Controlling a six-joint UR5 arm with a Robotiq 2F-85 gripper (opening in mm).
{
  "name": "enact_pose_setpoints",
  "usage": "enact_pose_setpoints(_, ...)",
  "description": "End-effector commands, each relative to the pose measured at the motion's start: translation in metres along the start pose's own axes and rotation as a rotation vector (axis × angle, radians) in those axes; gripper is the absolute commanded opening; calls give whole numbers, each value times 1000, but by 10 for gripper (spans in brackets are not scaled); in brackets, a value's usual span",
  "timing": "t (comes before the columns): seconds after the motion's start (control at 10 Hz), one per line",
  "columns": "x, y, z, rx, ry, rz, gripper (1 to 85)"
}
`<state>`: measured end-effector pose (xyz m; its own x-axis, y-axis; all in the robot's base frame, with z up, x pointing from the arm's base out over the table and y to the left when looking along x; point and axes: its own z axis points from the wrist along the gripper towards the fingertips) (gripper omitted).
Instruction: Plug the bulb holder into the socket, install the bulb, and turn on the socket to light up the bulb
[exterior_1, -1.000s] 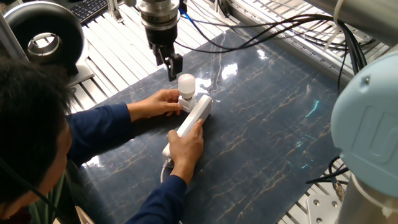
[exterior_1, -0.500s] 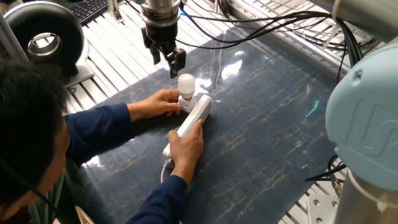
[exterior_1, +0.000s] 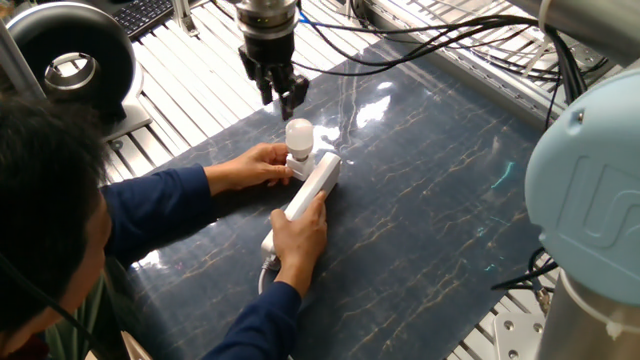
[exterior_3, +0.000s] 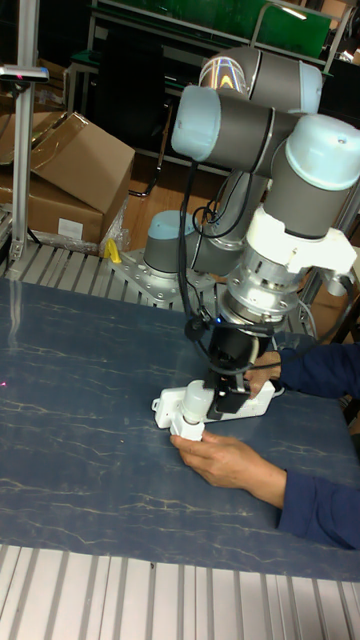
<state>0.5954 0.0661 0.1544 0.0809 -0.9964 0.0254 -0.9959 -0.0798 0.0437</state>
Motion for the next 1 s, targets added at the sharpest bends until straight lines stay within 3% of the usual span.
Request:
enact_pose_setpoints(0.0, 9, 15, -10, -47, -28, -30, 637)
enact_pose_setpoints(0.1, 4, 16, -10, -50, -54, -57, 730)
enact_pose_setpoints(0.4, -4, 15, -5, -40, -77, -95, 680)
enact_pose_setpoints(0.6, -7, 17, 1, -33, -72, -93, 643)
enact_pose_setpoints(0.9, -13, 21, 12, -25, -97, -109, 637)
